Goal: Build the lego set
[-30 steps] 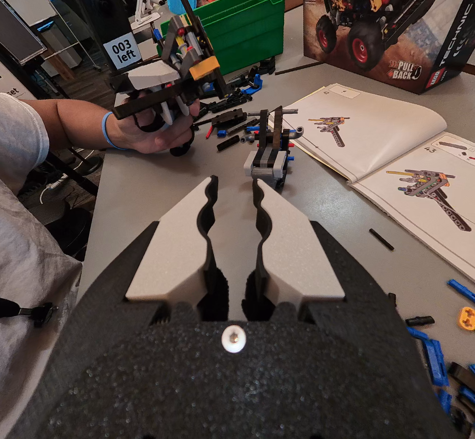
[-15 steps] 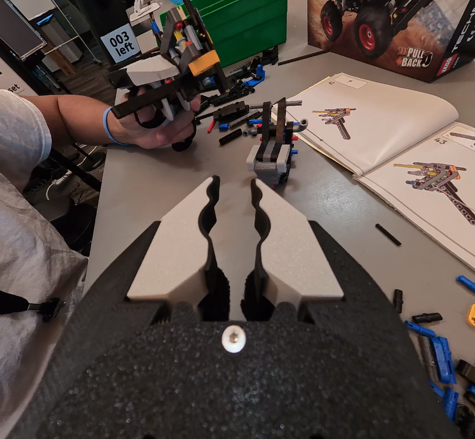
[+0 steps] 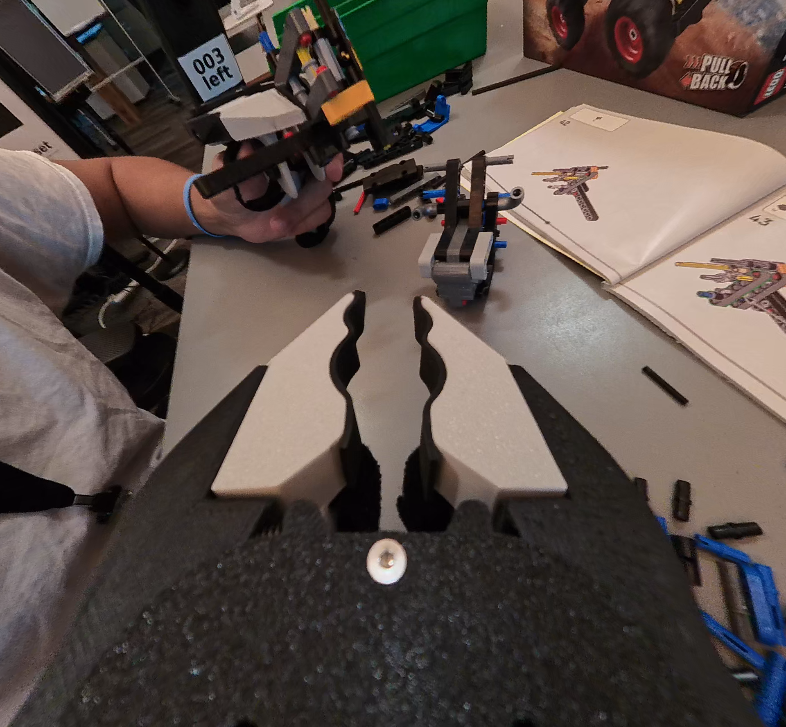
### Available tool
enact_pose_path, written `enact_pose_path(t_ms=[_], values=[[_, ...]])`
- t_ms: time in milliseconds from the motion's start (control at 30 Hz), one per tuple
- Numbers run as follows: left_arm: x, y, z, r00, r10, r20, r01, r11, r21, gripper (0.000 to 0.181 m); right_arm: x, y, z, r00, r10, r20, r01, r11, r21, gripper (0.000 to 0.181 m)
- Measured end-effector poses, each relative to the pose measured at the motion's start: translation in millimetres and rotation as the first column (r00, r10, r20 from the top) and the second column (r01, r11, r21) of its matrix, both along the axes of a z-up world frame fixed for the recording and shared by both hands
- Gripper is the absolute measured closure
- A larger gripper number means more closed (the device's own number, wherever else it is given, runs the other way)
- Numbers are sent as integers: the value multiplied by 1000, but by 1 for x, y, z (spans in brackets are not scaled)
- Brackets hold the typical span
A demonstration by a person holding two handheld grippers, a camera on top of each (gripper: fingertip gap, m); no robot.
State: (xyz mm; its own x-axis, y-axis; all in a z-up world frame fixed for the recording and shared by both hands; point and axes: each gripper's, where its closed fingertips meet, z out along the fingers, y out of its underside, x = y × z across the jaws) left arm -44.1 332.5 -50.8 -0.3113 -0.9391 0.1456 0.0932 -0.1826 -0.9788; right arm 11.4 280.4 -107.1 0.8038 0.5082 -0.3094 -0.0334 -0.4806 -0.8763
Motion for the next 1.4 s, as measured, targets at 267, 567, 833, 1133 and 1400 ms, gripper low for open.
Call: enact_pose_path(t_ms=[267, 567, 833, 1133, 1400], values=[[10, -27, -25, 981, 184, 55, -179, 773, 609, 176, -42, -4, 28, 884, 103, -456, -131, 991, -30, 137], [19, -26, -16, 889, 422, 181, -404, 531, 745, 175, -42, 16, 41, 750, 30, -660, 1, 999, 47, 135], [21, -36, -14, 887, 414, 205, -414, 517, 749, 175, -44, 13, 52, 740, 89, -667, 0, 991, 131, 151], [18, -50, -16, 937, 334, 99, -302, 637, 709, 155, -44, 8, 56, 783, 150, -604, -26, 978, 209, 152], [2, -54, -13, 979, 201, -32, -154, 838, 523, 142, -33, 4, 64, 889, 141, -436, 9, 946, 324, 153]])
